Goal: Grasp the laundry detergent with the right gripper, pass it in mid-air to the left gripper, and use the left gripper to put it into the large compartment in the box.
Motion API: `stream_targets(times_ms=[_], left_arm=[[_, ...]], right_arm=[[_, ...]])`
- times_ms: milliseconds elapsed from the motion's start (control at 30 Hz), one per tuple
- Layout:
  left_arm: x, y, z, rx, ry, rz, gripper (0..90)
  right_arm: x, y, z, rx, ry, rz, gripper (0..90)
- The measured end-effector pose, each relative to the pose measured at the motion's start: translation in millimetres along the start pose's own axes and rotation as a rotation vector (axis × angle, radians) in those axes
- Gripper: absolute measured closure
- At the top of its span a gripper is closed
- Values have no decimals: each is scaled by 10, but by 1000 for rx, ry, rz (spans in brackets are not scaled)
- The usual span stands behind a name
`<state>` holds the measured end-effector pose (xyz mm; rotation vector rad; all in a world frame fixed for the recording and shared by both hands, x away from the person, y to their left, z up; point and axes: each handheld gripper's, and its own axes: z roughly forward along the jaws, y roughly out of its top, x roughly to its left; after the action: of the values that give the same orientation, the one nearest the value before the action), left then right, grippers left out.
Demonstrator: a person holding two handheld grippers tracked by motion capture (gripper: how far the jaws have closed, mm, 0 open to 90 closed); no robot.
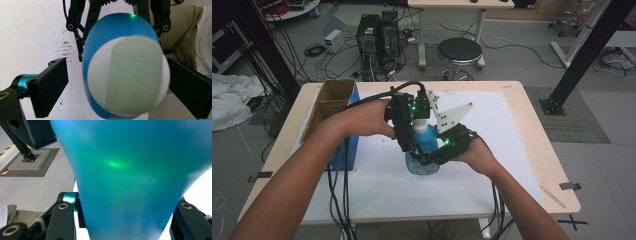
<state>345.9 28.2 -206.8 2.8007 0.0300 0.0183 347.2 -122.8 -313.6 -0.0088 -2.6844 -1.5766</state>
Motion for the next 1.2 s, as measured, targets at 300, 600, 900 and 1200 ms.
stream_targets(times_ms=[300, 600, 900, 1200], left_arm=[[-2, 19, 39, 2, 1, 9, 90], [-1, 17, 41, -1, -10, 20, 137], [5, 17, 57, -3, -11, 29, 181], [-2, 29, 65, -1, -17, 44, 273]], right_arm=[[5, 4, -15, 0, -6, 4, 455], [11, 10, -9, -2, -5, 1, 455], [18, 14, -8, 3, -8, -2, 454], [22, 13, 8, 11, -7, 0, 454]])
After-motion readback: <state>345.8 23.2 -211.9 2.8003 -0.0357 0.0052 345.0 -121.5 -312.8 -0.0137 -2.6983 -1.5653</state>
